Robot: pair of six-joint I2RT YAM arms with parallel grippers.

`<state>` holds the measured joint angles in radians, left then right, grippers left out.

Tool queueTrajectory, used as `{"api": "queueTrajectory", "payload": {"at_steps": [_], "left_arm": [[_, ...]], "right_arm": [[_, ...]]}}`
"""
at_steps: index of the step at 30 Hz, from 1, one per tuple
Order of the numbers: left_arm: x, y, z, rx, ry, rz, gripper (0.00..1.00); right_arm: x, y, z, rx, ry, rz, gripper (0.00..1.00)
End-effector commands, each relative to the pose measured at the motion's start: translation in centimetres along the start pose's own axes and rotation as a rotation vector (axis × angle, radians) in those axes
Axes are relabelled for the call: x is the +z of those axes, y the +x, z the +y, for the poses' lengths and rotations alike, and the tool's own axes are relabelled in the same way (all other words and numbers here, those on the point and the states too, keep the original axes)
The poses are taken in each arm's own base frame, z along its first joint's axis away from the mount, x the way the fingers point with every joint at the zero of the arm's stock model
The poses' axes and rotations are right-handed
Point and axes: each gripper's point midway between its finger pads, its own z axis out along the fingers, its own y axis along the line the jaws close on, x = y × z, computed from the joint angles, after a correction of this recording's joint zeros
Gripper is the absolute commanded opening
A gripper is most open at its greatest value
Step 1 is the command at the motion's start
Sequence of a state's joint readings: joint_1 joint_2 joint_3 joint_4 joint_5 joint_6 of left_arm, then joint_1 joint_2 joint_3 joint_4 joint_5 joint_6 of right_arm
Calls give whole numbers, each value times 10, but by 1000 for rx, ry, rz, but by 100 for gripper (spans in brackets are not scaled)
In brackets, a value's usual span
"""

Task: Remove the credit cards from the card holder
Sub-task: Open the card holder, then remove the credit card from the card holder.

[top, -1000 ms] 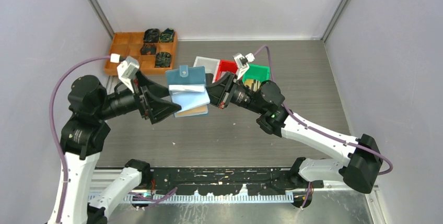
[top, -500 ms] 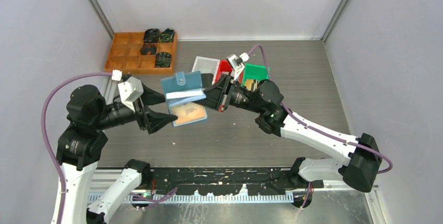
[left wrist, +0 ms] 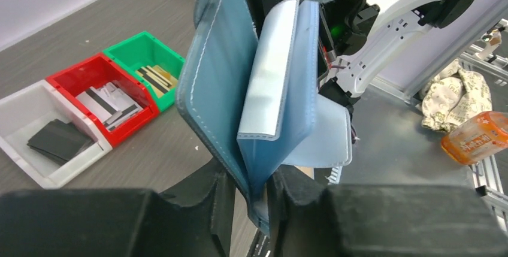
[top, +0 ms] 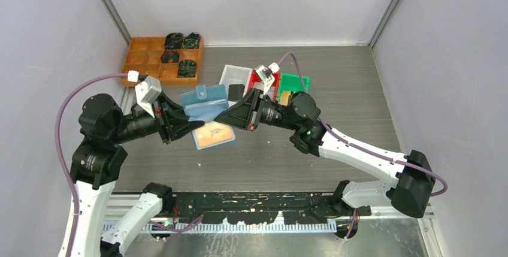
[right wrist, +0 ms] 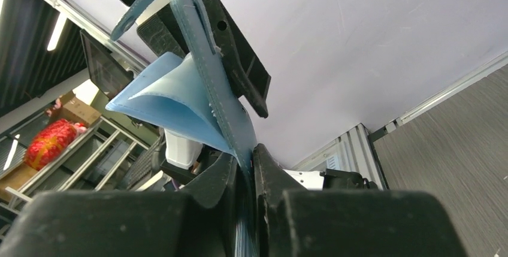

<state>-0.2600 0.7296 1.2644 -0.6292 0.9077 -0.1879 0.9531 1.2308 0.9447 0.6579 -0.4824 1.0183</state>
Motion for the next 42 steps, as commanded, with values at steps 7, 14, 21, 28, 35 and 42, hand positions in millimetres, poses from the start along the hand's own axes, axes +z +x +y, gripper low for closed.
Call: {"api": "queueTrajectory", "payload": {"at_steps": [7, 14, 21, 28, 35, 42], "left_arm": [[8, -20, 3, -132, -6, -75, 3], [9, -29, -3, -172, 19, -92, 2], [10, -35, -7, -213, 42, -102, 1], [9, -40, -11, -223, 51, -107, 1], [8, -42, -10, -226, 40, -115, 0], [8, -42, -10, -226, 40, -114, 0]], "right_arm": [[-15, 10, 32, -102, -132, 27, 51], [-40, 21, 25, -114, -105, -10, 44], [-45, 23, 19, -118, -84, -24, 37], [-46, 14, 10, -146, -41, -82, 38], [-45, 18, 8, -150, -55, -70, 43], [-48, 22, 8, -162, -66, -66, 50]]}}
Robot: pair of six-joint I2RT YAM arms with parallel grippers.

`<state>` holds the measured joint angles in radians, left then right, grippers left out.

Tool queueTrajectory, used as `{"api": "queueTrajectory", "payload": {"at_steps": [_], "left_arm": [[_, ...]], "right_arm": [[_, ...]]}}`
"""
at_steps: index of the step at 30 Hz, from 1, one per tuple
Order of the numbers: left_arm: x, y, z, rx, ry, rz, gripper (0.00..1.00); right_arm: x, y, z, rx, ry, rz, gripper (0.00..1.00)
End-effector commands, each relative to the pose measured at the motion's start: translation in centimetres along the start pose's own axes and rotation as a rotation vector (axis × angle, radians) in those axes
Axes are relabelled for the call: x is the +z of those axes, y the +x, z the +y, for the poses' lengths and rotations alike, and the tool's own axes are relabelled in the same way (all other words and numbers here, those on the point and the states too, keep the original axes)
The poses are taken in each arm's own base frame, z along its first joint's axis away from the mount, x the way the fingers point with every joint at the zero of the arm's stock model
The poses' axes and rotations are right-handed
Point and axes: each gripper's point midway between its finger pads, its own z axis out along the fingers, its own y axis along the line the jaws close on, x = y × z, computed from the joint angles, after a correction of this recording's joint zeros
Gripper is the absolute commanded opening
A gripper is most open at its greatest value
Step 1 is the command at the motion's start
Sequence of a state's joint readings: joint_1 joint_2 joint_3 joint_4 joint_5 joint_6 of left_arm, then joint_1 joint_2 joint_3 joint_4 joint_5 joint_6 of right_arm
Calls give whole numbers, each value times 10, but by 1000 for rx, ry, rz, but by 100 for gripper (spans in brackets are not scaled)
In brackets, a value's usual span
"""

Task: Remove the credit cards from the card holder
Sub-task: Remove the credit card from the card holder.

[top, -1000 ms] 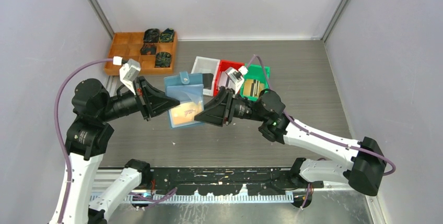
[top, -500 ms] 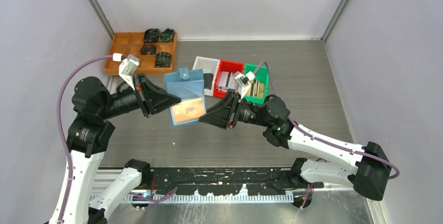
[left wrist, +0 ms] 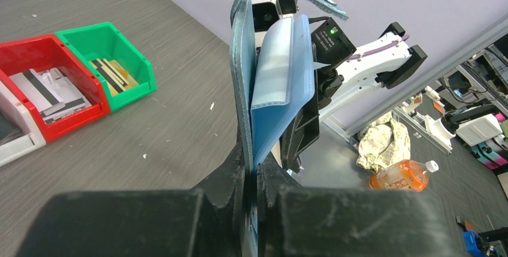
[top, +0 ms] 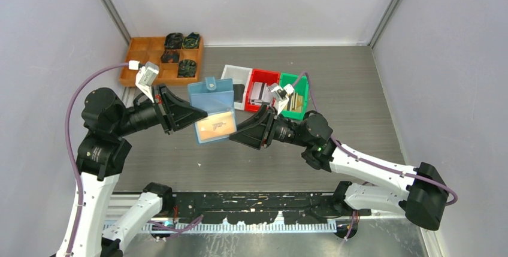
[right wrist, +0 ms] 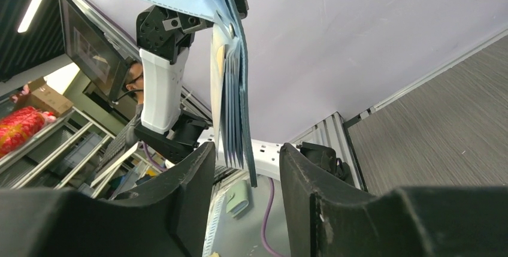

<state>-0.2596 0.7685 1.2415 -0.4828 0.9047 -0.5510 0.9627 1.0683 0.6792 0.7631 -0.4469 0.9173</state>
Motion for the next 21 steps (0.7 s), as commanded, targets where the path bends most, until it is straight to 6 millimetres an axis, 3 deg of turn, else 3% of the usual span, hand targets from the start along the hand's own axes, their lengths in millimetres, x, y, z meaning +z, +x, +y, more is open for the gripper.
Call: {"api": "queueTrajectory", "payload": {"at_steps": [1, 15, 21], "left_arm": [[-3, -21, -17, 69, 36, -58, 0], [-3, -23, -18, 65, 37, -60, 0], [-4, -22, -20, 61, 42, -58, 0]], "right_arm": [[-1, -12, 20, -64, -75, -47, 50], [-7, -7, 16, -91, -66, -48, 51], [-7, -15, 8, -99, -21, -89, 50]]}}
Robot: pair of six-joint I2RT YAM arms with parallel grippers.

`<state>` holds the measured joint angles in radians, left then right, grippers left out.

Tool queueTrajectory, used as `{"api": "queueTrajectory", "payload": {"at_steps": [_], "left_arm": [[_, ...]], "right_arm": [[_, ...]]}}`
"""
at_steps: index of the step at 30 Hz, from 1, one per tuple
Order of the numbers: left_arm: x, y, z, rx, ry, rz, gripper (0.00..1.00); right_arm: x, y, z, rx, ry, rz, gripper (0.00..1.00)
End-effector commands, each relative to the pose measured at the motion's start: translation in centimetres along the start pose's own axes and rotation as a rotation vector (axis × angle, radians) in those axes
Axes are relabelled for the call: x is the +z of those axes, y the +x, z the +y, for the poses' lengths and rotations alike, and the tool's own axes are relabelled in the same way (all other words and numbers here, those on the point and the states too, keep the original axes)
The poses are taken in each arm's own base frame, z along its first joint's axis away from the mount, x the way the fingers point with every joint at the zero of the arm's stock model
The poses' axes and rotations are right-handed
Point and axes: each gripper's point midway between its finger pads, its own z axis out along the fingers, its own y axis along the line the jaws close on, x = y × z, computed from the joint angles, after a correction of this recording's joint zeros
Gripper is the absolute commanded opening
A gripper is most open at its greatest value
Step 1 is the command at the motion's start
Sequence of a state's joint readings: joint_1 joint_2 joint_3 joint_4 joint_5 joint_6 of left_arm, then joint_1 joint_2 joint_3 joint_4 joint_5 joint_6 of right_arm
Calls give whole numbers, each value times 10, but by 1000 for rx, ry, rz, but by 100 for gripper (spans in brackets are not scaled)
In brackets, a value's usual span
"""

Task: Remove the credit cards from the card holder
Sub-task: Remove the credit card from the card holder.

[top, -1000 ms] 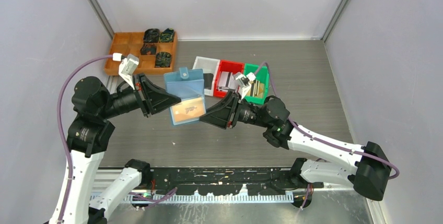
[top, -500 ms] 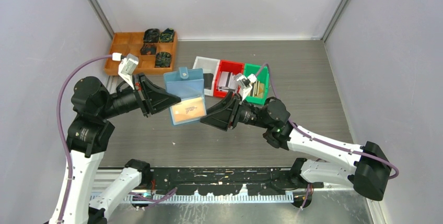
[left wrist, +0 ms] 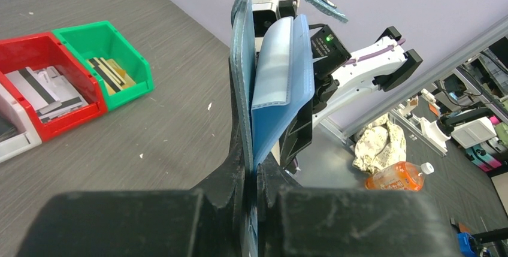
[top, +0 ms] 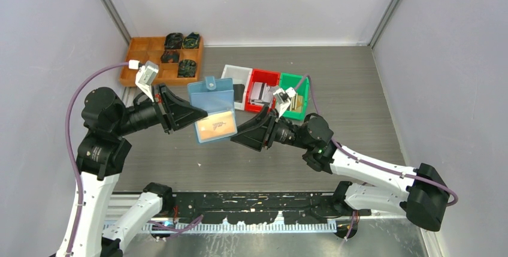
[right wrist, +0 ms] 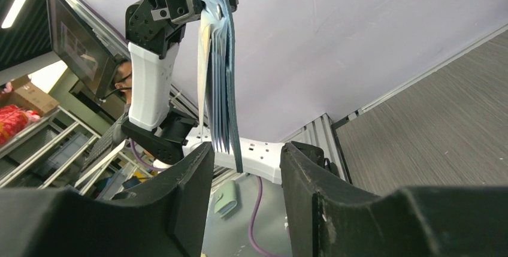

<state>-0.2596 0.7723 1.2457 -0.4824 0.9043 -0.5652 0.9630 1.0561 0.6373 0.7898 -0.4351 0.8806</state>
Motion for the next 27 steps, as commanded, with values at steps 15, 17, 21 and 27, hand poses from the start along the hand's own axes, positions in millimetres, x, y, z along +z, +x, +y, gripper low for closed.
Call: {"api": "queueTrajectory", "payload": {"at_steps": [15, 17, 21, 27], "left_arm": [[-7, -18, -26, 91, 61, -54, 0], [-8, -18, -25, 96, 59, -53, 0], [-8, -16, -25, 111, 61, -46, 0], [-10, -15, -27, 130, 62, -42, 0]], "right_arm": [[4, -37, 8, 22, -13, -164, 48], [8, -41, 15, 47, -46, -163, 48], [15, -45, 26, 87, -78, -139, 48], [21, -46, 30, 109, -97, -108, 47]]}}
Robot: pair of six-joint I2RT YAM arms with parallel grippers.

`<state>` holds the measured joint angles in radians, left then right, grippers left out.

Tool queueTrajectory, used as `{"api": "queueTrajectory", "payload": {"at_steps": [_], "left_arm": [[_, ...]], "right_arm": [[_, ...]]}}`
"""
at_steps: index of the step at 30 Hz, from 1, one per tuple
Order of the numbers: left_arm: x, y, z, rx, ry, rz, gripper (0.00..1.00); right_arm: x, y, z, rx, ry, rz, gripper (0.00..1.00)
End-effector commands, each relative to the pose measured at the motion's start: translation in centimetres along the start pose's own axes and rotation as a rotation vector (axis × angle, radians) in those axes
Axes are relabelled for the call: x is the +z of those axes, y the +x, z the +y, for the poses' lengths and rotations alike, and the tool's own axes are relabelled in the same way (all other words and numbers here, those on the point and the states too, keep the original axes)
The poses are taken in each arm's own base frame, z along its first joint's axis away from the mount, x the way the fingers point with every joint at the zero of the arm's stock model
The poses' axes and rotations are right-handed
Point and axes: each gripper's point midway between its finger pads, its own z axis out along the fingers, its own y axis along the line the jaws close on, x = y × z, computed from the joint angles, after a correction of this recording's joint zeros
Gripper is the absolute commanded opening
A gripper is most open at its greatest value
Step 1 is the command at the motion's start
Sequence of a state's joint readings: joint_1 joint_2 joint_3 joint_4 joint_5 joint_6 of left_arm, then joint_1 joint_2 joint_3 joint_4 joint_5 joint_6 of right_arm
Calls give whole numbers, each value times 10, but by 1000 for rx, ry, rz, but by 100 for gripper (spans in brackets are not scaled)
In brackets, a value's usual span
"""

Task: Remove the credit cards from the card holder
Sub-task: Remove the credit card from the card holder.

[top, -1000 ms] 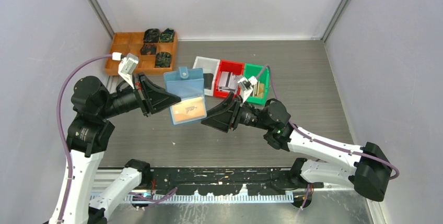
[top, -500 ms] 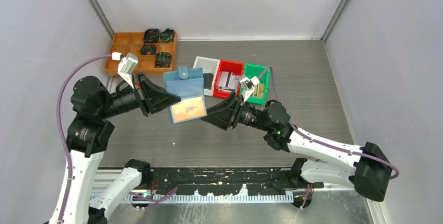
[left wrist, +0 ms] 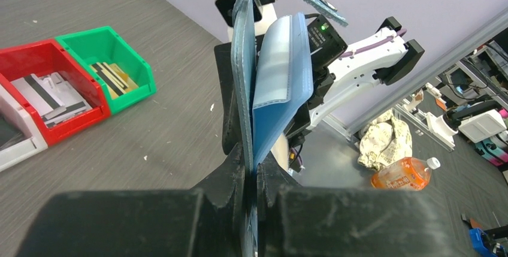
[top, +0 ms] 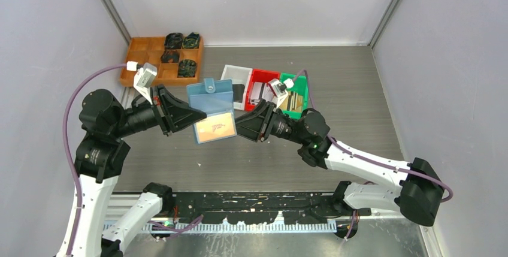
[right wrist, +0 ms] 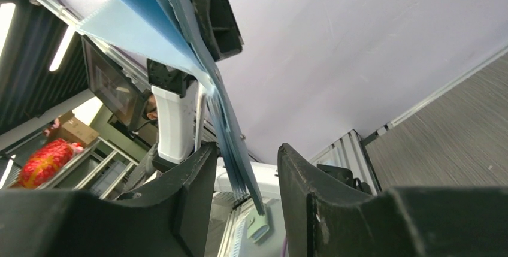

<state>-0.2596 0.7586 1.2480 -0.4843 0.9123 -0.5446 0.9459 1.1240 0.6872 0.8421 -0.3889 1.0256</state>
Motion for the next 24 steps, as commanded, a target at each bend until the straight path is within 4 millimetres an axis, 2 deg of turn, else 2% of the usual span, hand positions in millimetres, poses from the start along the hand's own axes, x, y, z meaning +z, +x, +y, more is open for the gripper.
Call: {"api": "queueTrajectory", "payload": {"at_steps": [1, 9, 10, 11, 12, 13, 15, 16, 18, 24], "left_arm": [[-7, -15, -22, 100, 52, -35, 0], [-7, -8, -18, 107, 45, -14, 2], [-7, -6, -16, 108, 41, -9, 9], [-7, -5, -15, 112, 39, -6, 20], [-7, -3, -13, 114, 35, 1, 38], [-7, -2, -12, 121, 27, 4, 54], [-9, -4, -8, 134, -3, -3, 71], [-9, -6, -6, 138, -22, -10, 76], [-11, -10, -6, 161, -40, -21, 81], [-17, -9, -12, 241, -37, -12, 83]], "right_arm": [[9, -22, 37, -11, -112, -38, 48], [24, -32, 56, 8, -184, -27, 51], [26, -31, 54, 20, -185, -25, 49], [28, -31, 53, 35, -186, -24, 47], [29, -31, 53, 50, -187, -21, 41], [29, -30, 52, 65, -186, -17, 34], [30, -28, 43, 110, -153, -15, 14], [30, -28, 40, 128, -135, -18, 8], [27, -28, 33, 146, -104, -26, 2], [17, -37, 27, 148, -51, -71, 1]]}}
